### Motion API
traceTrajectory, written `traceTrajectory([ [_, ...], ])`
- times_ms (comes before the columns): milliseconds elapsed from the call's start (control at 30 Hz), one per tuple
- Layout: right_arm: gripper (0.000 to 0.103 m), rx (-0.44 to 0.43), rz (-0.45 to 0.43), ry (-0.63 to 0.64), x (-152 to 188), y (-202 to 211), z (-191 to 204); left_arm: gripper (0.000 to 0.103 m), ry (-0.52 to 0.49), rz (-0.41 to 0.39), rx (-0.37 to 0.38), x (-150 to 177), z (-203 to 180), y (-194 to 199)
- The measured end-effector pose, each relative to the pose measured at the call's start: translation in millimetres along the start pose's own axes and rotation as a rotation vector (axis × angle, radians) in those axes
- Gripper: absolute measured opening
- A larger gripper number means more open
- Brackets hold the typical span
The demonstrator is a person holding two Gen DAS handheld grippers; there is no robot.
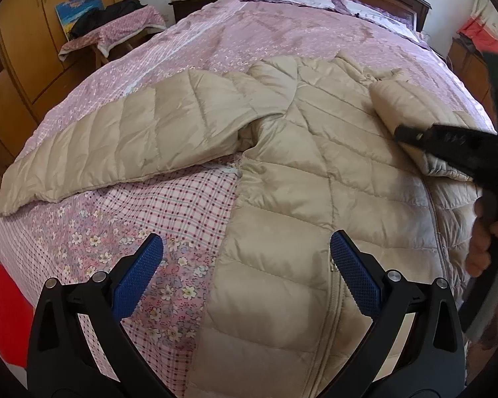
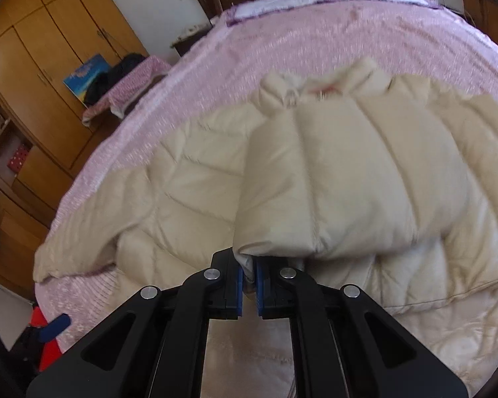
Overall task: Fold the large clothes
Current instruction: 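Carry the held sleeve across the jacket front with the right tool, then open, then reach the left tool to the other sleeve and close on its cuff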
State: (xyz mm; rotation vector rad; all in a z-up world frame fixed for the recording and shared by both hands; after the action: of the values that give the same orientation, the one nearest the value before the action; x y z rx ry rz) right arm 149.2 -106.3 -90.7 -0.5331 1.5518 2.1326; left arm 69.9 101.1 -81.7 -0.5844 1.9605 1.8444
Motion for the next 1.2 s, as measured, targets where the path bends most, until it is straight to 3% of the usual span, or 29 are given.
traceTrajectory([
  [233,0.008,0.012,0.032,-0.014,4.9,-20.7,-3.9,0.1,0.01,0.008,0.001,-0.5,3.2,-5.1],
  [333,0.018,0.0,0.034,-0.009,4.7,-18.7,-3.5,0.1,0.011,0.008,0.001,-0.2,3.8,-5.0],
  [400,0.052,-0.027,0.033,-0.007,5.0,-14.6,-0.5,0.1,0.01,0.007,0.001,0.4,3.3,-4.4],
  [467,0.067,-0.031,0.018,0.009,5.6,-7.1,4.5,0.1,0.008,0.006,0.001,0.2,2.9,-4.3],
  [600,0.068,-0.02,0.003,0.064,9.0,6.2,13.5,0.1,0.0,-0.001,0.004,-2.3,0.7,-2.6],
  [900,0.076,-0.035,-0.034,0.04,13.2,61.8,0.0,0.1,-0.03,-0.016,0.02,-9.4,-17.2,2.4],
  [1200,0.081,0.103,-0.109,-0.059,23.8,108.3,-57.6,0.1,-0.126,-0.032,0.071,-20.2,-62.8,6.7],
])
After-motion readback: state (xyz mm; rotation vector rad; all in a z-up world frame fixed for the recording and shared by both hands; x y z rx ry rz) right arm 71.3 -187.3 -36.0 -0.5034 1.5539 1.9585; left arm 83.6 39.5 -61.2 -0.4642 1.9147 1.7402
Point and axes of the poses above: each gripper's, at about its wrist camera, not at the fingertips, and y roughly against the way its jaws point, z to its left, x to its underside, the point moved 4 cm from there along -y, roughly the way its jaws point, and after that the axes turned 5 degrees about x, right-handed, at the moved point
